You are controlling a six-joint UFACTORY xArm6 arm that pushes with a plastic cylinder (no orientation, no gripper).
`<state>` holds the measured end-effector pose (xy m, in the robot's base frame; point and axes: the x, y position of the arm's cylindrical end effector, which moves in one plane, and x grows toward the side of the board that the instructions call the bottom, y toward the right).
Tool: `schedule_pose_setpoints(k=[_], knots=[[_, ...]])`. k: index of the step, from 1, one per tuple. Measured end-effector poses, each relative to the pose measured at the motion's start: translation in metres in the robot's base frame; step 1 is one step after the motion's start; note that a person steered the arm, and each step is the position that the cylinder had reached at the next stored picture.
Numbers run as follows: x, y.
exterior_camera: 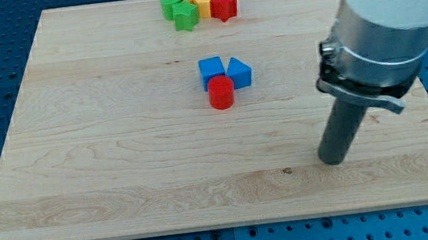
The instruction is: Point your arm slightly left
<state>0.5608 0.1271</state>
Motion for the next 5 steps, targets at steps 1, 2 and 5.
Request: schedule_pose_setpoints(k=[1, 2, 5], knots=[[0.000, -0.021], [0.000, -0.041], [-0.004, -0.083]])
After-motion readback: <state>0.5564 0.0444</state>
